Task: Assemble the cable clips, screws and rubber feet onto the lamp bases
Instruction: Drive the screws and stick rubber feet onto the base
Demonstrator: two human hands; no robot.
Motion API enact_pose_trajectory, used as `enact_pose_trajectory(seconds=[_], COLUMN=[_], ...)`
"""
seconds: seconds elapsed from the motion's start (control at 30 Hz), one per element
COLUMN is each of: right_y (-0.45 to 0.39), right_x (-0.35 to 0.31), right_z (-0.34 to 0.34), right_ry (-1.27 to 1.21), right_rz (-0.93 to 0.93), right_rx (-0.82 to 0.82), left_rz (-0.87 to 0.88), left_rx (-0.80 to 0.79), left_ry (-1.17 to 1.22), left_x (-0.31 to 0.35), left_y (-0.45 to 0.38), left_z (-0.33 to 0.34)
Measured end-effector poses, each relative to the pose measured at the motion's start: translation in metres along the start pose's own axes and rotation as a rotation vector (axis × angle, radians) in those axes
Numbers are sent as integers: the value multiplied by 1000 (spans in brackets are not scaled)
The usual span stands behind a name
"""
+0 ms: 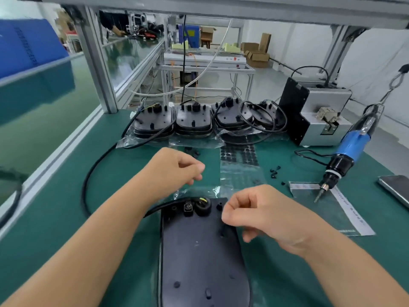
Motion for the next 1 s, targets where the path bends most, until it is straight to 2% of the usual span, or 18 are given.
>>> enact_pose_trajectory(seconds=[0.13, 0.4, 1.0], right_y=[11, 15, 25], right_x=[9, 12, 18], right_z=[8, 12, 18], right_ry=[-4, 42, 142], right_rz=[54, 49, -70], right_rx=[74, 162, 292], left_rz=[36, 78, 85], left_rx=[29, 10, 2], left_ry=[26, -17, -28], left_x=[-7, -11, -12], left_y=[9, 8, 10], left_z=[6, 14, 16])
Point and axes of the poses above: each hand's wrist, its own y-axis away from the middle knuckle, its own z-axis out of the palm, x = y × z, the point moved 2 cm from there along -y, towards the middle knuckle, and after that the axes turned 12 degrees about -y, right-handed, at the moved point
